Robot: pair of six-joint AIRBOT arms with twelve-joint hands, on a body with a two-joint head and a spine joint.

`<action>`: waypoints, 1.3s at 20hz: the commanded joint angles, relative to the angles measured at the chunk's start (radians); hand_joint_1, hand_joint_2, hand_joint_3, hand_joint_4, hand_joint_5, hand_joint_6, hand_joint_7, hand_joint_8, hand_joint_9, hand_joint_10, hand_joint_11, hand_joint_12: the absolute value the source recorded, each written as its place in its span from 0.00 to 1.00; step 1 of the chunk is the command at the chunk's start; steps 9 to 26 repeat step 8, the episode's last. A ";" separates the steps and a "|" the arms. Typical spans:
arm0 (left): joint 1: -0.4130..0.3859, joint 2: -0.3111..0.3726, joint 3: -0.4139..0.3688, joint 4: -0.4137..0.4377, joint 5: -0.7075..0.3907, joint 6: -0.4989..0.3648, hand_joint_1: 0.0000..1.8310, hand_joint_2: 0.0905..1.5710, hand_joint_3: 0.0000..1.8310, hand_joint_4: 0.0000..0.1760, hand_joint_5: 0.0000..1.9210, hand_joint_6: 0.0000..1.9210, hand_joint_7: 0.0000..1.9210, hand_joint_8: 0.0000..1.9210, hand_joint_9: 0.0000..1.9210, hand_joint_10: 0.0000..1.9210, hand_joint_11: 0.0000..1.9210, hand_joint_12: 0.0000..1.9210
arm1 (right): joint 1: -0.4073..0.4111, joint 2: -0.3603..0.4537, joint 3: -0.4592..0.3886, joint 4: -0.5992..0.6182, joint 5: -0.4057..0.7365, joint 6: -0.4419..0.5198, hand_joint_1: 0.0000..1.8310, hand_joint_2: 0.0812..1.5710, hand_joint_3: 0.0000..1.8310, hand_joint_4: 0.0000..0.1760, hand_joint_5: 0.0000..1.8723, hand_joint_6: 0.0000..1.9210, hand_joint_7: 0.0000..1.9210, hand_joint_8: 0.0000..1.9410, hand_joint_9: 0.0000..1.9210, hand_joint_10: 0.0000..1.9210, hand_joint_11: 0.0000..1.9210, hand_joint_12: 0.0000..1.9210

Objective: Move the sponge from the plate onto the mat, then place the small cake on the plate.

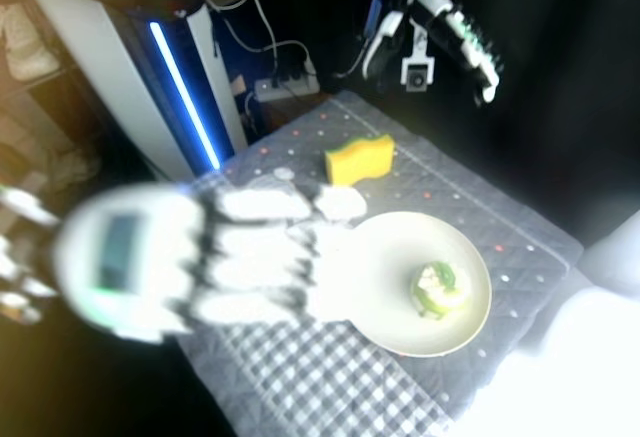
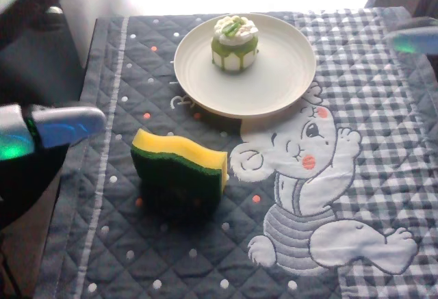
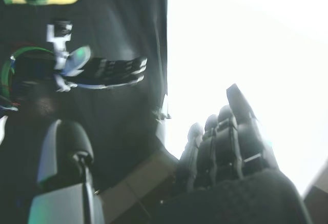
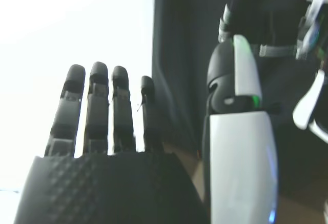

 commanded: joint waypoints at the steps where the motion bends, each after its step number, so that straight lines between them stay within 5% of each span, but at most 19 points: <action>1: -0.002 0.004 -0.003 0.003 -0.152 -0.007 0.36 0.54 0.01 0.36 0.00 0.00 0.02 0.00 0.04 0.00 0.00 0.44 | -0.036 0.009 -0.019 0.088 0.209 0.003 0.49 0.56 0.00 0.70 0.14 0.00 0.18 0.00 0.18 0.00 0.01 0.25; 2: 0.002 0.004 -0.008 0.002 -0.163 -0.007 0.27 0.62 0.04 0.04 0.00 0.00 0.01 0.00 0.03 0.00 0.00 0.45 | -0.098 0.016 -0.040 0.136 0.278 0.002 0.47 0.57 0.00 0.74 0.13 0.00 0.17 0.00 0.18 0.00 0.00 0.29; 4: 0.013 0.003 -0.018 -0.006 -0.190 -0.007 0.17 0.69 0.02 0.00 0.00 0.00 0.00 0.00 0.01 0.00 0.00 0.38 | -0.196 0.024 -0.081 0.226 0.397 -0.001 0.43 0.60 0.00 0.80 0.12 0.00 0.17 0.00 0.16 0.00 0.00 0.28; 5: 0.015 -0.001 -0.021 -0.011 -0.205 -0.007 0.17 0.69 0.02 0.00 0.00 0.00 0.00 0.00 0.01 0.00 0.00 0.38 | -0.225 0.024 -0.092 0.254 0.435 -0.001 0.43 0.60 0.00 0.80 0.12 0.00 0.17 0.00 0.16 0.00 0.00 0.28; 6: 0.016 -0.007 -0.022 -0.015 -0.221 -0.007 0.12 0.73 0.01 0.00 0.00 0.00 0.00 0.00 0.02 0.00 0.00 0.28 | -0.245 0.021 -0.102 0.275 0.468 -0.001 0.41 0.61 0.01 0.51 0.11 0.00 0.18 0.00 0.18 0.00 0.01 0.32; 26: 0.016 -0.018 -0.023 -0.024 -0.258 -0.015 0.09 0.77 0.01 0.00 0.00 0.00 0.01 0.00 0.03 0.00 0.00 0.24 | -0.261 0.014 -0.116 0.288 0.509 -0.001 0.39 0.60 0.01 0.56 0.10 0.00 0.18 0.00 0.18 0.00 0.01 0.33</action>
